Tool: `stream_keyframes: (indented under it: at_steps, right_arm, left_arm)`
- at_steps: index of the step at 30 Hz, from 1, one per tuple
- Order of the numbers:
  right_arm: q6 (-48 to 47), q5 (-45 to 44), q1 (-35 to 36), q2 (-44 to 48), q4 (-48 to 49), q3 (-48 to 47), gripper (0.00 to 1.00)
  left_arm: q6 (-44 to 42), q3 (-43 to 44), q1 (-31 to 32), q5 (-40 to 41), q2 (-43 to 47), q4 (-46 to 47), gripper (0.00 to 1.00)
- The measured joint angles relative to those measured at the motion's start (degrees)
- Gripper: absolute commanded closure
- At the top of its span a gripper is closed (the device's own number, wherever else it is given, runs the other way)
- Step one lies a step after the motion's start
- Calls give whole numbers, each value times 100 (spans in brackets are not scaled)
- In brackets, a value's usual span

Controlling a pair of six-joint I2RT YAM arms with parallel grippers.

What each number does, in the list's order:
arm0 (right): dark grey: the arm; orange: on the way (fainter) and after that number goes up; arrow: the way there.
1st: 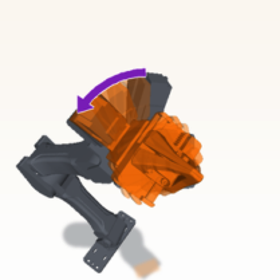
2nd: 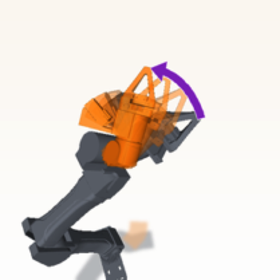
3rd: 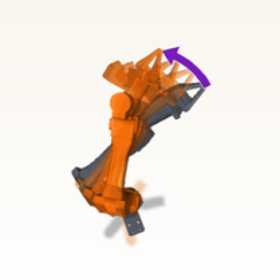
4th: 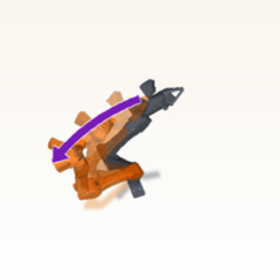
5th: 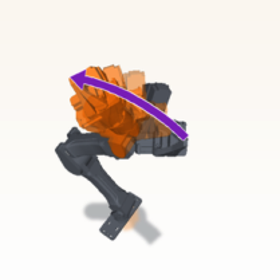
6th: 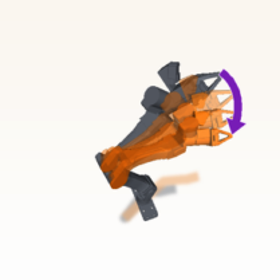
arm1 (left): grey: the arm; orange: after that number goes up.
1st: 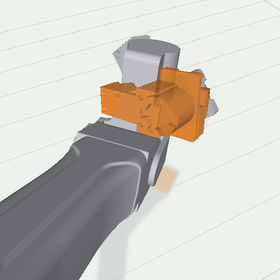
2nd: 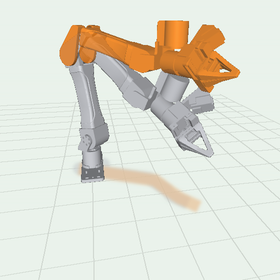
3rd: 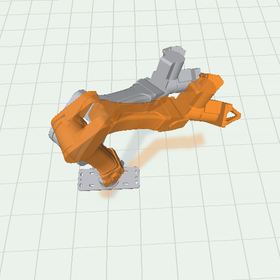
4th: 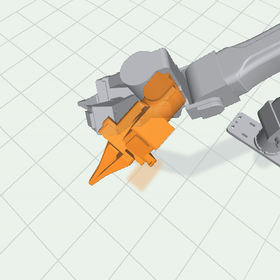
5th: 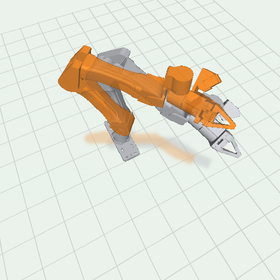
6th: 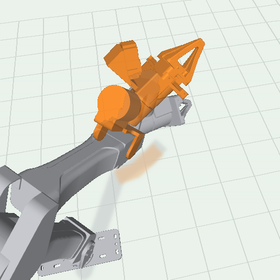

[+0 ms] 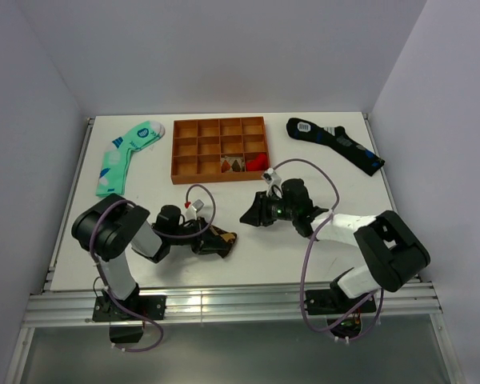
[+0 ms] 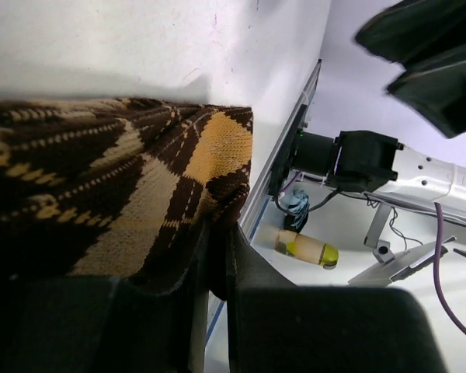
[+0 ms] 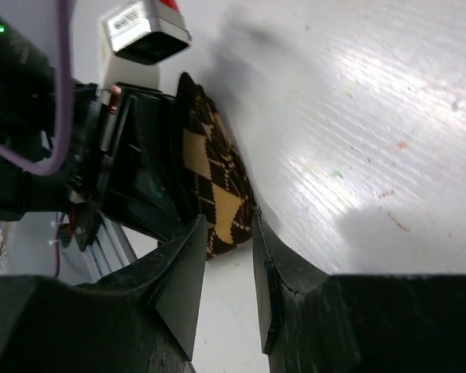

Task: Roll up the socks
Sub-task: Roll the sock at the center of the board.

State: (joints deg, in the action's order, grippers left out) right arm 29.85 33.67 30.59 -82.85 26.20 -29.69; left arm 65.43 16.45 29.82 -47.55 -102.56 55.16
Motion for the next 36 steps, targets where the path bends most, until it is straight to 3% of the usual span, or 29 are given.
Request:
stream_keyframes:
  at_steps: [10, 19, 26, 36]
  right_arm:
    - [127, -953, 866, 17, -380, 57, 58]
    - [-92, -1224, 940, -44, -151, 387, 53]
    - [-269, -1355, 942, -210, -87, 127, 53]
    - [-343, -1572, 1117, -407, -160, -79, 51]
  left_arm:
    - [660, -125, -57, -70, -566, 1185, 92]
    - [778, -136, -120, -120, -649, 1283, 96]
    - [525, -35, -136, -129, -520, 804, 98]
    - [-35, 291, -140, -107, -105, -601, 100]
